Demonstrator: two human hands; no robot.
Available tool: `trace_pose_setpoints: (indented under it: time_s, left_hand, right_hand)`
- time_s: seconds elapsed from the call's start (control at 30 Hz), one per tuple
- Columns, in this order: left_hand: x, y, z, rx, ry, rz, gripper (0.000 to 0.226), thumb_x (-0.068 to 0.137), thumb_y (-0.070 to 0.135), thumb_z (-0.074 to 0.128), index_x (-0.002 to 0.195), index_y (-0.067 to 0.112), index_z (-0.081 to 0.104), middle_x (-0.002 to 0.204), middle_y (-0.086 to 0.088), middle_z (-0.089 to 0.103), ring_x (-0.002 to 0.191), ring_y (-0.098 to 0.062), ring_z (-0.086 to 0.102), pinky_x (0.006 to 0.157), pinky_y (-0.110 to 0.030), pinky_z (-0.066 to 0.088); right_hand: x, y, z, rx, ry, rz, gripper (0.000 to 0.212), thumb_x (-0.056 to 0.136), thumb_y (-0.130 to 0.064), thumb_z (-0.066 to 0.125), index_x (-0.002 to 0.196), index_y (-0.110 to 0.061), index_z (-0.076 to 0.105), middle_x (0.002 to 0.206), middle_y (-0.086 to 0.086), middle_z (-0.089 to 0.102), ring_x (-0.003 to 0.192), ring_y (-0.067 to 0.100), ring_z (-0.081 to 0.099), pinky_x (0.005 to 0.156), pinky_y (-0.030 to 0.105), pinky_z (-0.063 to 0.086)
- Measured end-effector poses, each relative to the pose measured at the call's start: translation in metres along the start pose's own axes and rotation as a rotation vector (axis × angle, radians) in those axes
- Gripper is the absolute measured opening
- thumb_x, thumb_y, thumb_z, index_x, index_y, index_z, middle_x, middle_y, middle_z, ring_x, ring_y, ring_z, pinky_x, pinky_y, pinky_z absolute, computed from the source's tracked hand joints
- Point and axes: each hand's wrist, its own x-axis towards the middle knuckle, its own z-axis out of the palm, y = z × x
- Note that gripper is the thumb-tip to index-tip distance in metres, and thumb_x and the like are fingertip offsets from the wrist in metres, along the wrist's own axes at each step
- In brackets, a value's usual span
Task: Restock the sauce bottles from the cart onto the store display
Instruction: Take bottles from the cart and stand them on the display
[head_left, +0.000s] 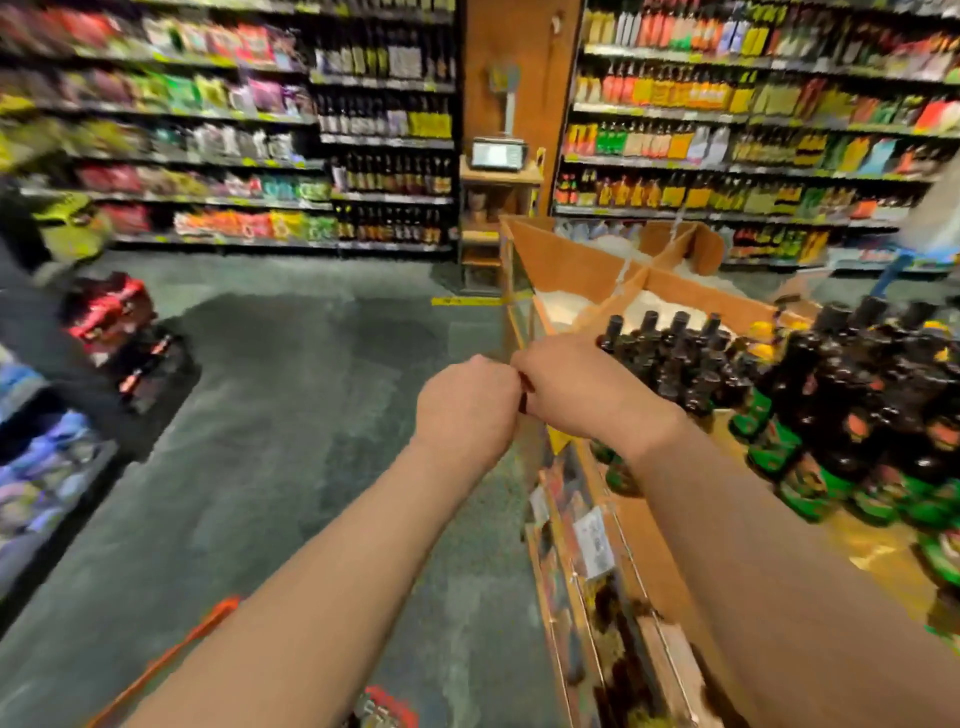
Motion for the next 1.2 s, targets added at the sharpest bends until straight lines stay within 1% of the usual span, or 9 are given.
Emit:
trace_pose_setpoints:
  time_s: [0.07, 0.13, 0.3, 0.53, 0.67, 0.73, 0.9, 1.0, 1.2]
  left_hand:
    - [-0.021, -0.039, 0.003, 0.016, -0.061, -0.092, 0.022, 0.089, 0.009, 0.052, 0.101, 0.015, 0.070, 0.099, -0.010, 0.068, 0.096, -0.034, 0.067, 0.071, -0.038, 0.052]
    - [-0.042, -0.078, 0.007, 0.028, -0.109, -0.183, 0.022, 0.089, 0.010, 0.052, 0.103, 0.015, 0.069, 0.101, -0.011, 0.067, 0.097, -0.034, 0.067, 0.072, -0.038, 0.052]
    - [-0.114, -0.156, 0.027, 0.070, -0.225, -0.419, 0.022, 0.090, 0.008, 0.050, 0.103, 0.010, 0.067, 0.101, -0.013, 0.066, 0.094, -0.036, 0.066, 0.064, -0.036, 0.045]
    - [-0.235, -0.223, 0.070, 0.075, -0.402, -0.754, 0.020, 0.089, 0.011, 0.055, 0.103, 0.013, 0.068, 0.097, -0.010, 0.068, 0.094, -0.034, 0.068, 0.071, -0.038, 0.054]
    - [-0.289, -0.233, 0.113, 0.041, -0.498, -0.825, 0.023, 0.090, 0.010, 0.050, 0.105, 0.010, 0.067, 0.103, -0.010, 0.069, 0.098, -0.033, 0.068, 0.076, -0.040, 0.055]
    - [-0.311, -0.233, 0.142, -0.004, -0.550, -0.835, 0.023, 0.092, 0.010, 0.049, 0.106, 0.011, 0.066, 0.105, -0.009, 0.068, 0.099, -0.033, 0.067, 0.076, -0.040, 0.054]
    - [-0.365, -0.220, 0.222, -0.147, -0.714, -0.812, 0.025, 0.090, 0.007, 0.049, 0.106, 0.012, 0.067, 0.105, -0.010, 0.069, 0.097, -0.034, 0.067, 0.072, -0.038, 0.053]
    - [-0.394, -0.210, 0.263, -0.218, -0.784, -0.816, 0.029, 0.090, 0.003, 0.046, 0.112, 0.010, 0.065, 0.109, -0.011, 0.068, 0.099, -0.033, 0.067, 0.075, -0.039, 0.053]
    - [-0.449, -0.204, 0.312, -0.309, -0.858, -0.885, 0.032, 0.090, -0.001, 0.045, 0.114, 0.010, 0.064, 0.111, -0.012, 0.067, 0.103, -0.033, 0.065, 0.080, -0.042, 0.053]
  right_hand:
    - [0.024, -0.039, 0.012, 0.018, -0.013, -0.078, 0.019, 0.086, -0.017, 0.054, 0.100, -0.010, 0.063, 0.104, 0.014, 0.066, 0.102, 0.034, 0.061, 0.078, 0.037, 0.047]
    - [0.043, -0.079, 0.024, 0.056, -0.009, -0.176, 0.018, 0.085, -0.017, 0.054, 0.098, -0.010, 0.064, 0.104, 0.015, 0.066, 0.102, 0.033, 0.061, 0.078, 0.037, 0.047]
    - [0.070, -0.181, 0.057, 0.181, -0.062, -0.397, 0.014, 0.085, -0.017, 0.054, 0.094, -0.010, 0.063, 0.101, 0.014, 0.065, 0.099, 0.035, 0.061, 0.074, 0.036, 0.046]
    - [0.065, -0.310, 0.126, 0.273, -0.228, -0.666, 0.019, 0.086, -0.017, 0.051, 0.100, -0.009, 0.062, 0.103, 0.014, 0.059, 0.101, 0.035, 0.058, 0.077, 0.039, 0.047]
    - [0.043, -0.365, 0.180, 0.302, -0.338, -0.736, 0.021, 0.085, -0.012, 0.051, 0.105, -0.009, 0.059, 0.113, 0.012, 0.057, 0.108, 0.033, 0.056, 0.083, 0.039, 0.047]
    - [0.030, -0.386, 0.213, 0.295, -0.393, -0.780, 0.023, 0.084, -0.010, 0.051, 0.106, -0.009, 0.059, 0.113, 0.012, 0.058, 0.109, 0.032, 0.057, 0.085, 0.039, 0.047]
    - [-0.008, -0.415, 0.295, 0.235, -0.551, -0.846, 0.022, 0.089, -0.012, 0.049, 0.108, -0.008, 0.059, 0.112, 0.011, 0.058, 0.105, 0.031, 0.059, 0.079, 0.038, 0.049]
    - [-0.025, -0.429, 0.332, 0.195, -0.645, -0.910, 0.026, 0.088, -0.012, 0.049, 0.112, -0.007, 0.058, 0.112, 0.011, 0.057, 0.105, 0.032, 0.059, 0.079, 0.037, 0.049]
    - [-0.051, -0.471, 0.376, 0.135, -0.718, -1.012, 0.025, 0.091, -0.012, 0.047, 0.111, -0.006, 0.059, 0.112, 0.011, 0.057, 0.102, 0.032, 0.059, 0.076, 0.037, 0.048]
